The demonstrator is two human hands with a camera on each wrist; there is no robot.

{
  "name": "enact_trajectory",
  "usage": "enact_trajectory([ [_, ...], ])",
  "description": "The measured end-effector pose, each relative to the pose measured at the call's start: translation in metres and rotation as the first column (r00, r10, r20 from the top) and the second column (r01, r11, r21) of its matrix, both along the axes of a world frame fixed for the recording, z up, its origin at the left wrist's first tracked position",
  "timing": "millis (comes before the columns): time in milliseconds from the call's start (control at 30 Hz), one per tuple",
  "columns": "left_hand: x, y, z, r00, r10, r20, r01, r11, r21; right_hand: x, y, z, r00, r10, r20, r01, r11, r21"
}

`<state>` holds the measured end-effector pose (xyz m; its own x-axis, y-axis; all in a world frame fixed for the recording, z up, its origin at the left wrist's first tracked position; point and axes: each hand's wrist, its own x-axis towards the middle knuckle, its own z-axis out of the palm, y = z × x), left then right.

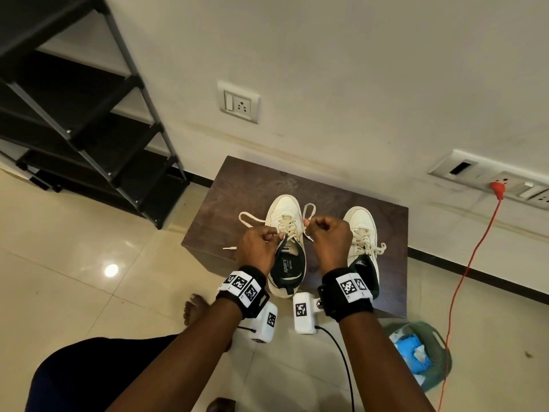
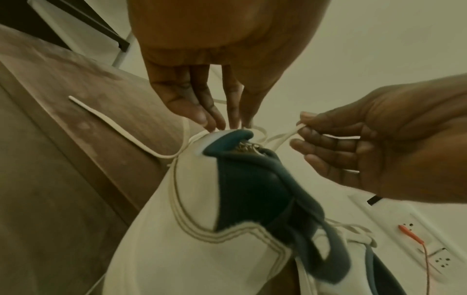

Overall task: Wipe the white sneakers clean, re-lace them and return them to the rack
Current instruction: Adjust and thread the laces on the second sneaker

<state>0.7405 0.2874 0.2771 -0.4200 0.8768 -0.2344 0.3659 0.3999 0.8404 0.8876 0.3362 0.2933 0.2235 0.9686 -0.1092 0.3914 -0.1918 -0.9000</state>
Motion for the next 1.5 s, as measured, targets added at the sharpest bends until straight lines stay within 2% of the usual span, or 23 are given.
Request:
enact_trajectory([
  [100,0.001,0.006,0.000,0.999,0.001,-0.034,-0.002,1.000,-0.006,0.002,-0.004,-0.010,0.997,0.032,-0.075,-0.042,0.990,-0.132],
  [167,0.001,0.008,-0.002,0.999,0.006,-0.038,-0.006,1.000,-0.006,0.002,-0.009,-0.015,0.993,0.074,-0.090,-0.088,0.983,-0.162],
  [233,-0.001,0.009,-0.005,0.999,-0.003,-0.037,0.003,1.000,-0.013,0.000,-0.011,-0.018,0.994,0.092,-0.051,-0.098,0.987,-0.131],
  [400,-0.002,0.006,-0.009,0.991,-0.056,-0.124,0.052,0.998,-0.037,-0.001,-0.008,-0.012,0.974,0.135,0.181,-0.133,0.991,-0.025],
  [567,-0.002,0.010,-0.006,0.968,-0.131,-0.215,0.122,0.991,-0.056,0.004,-0.004,0.003,0.939,0.200,0.279,-0.238,0.966,0.106],
  [700,-0.005,0.009,-0.001,0.965,-0.144,-0.219,0.138,0.989,-0.043,0.002,-0.007,-0.014,0.952,0.210,0.224,-0.219,0.976,0.016],
  [833,-0.004,0.004,0.011,0.965,-0.115,-0.235,0.134,0.989,0.065,-0.005,-0.012,-0.023,0.938,0.234,0.255,-0.233,0.972,-0.034],
  [933,-0.005,0.001,0.011,0.974,-0.094,-0.207,0.112,0.991,0.078,-0.009,-0.012,-0.022,0.918,0.274,0.288,-0.273,0.961,-0.042],
  [1033,-0.008,0.002,0.000,0.995,-0.038,-0.095,0.041,0.999,0.033,-0.012,-0.014,-0.019,0.888,0.311,0.339,-0.312,0.949,-0.053],
  [1133,-0.011,0.003,-0.009,0.999,-0.003,-0.041,0.004,1.000,0.014,-0.014,-0.014,-0.013,0.872,0.286,0.398,-0.298,0.954,-0.033],
  [1200,-0.013,0.004,-0.015,0.999,-0.001,-0.032,0.001,1.000,0.011,-0.013,-0.013,-0.011,0.917,0.220,0.334,-0.239,0.971,0.016],
  [1300,-0.011,0.006,-0.014,1.000,-0.012,-0.023,0.012,1.000,0.013,-0.011,-0.014,-0.013,0.971,0.190,0.142,-0.203,0.976,0.079],
  [1433,-0.008,0.009,-0.009,0.998,-0.034,-0.060,0.035,0.999,0.011,-0.007,-0.017,-0.018,0.980,0.198,-0.029,-0.195,0.977,0.088],
  [1500,-0.008,0.008,-0.008,0.999,-0.037,-0.024,0.038,0.999,0.027,-0.005,-0.019,-0.022,0.981,0.179,-0.078,-0.174,0.982,0.066],
])
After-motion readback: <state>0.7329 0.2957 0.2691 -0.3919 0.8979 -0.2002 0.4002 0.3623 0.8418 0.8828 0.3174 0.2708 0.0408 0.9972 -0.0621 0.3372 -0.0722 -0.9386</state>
